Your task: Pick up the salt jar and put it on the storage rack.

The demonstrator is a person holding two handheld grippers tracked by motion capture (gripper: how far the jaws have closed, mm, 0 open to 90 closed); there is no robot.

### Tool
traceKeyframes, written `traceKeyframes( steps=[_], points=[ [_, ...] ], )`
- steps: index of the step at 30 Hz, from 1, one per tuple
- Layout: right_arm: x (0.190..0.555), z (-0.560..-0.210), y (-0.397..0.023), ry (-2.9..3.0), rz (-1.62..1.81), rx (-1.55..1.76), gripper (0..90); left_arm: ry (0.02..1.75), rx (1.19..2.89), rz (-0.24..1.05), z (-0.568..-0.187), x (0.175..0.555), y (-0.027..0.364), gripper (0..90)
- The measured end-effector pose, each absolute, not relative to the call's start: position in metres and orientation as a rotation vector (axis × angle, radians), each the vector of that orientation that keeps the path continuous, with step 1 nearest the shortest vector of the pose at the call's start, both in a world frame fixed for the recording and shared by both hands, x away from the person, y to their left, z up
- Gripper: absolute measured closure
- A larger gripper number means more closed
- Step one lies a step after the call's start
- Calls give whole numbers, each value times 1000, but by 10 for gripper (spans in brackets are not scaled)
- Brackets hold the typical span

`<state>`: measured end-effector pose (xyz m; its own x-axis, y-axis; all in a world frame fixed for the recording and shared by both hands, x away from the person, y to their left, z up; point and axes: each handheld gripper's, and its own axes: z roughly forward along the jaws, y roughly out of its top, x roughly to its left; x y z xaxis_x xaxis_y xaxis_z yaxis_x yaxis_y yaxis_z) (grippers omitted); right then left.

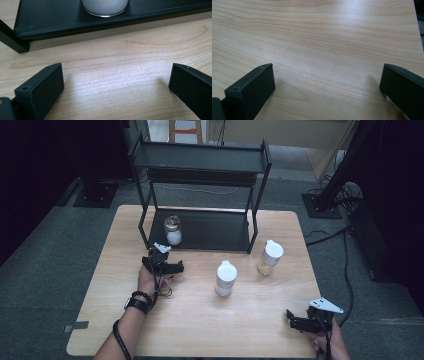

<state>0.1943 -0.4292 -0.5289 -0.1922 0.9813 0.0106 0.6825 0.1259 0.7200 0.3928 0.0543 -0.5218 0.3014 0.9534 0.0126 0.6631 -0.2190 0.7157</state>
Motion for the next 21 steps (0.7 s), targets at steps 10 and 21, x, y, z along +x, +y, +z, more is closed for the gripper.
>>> traceKeyframes(
  steps=[10,21],
  points=[
    [194,-529,-429,1936,831,1600,0,1422,1972,613,-522,383,60,0],
    [194,-529,-429,1934,825,1595,0,1409,1980,609,-522,367,70,0]
  ],
)
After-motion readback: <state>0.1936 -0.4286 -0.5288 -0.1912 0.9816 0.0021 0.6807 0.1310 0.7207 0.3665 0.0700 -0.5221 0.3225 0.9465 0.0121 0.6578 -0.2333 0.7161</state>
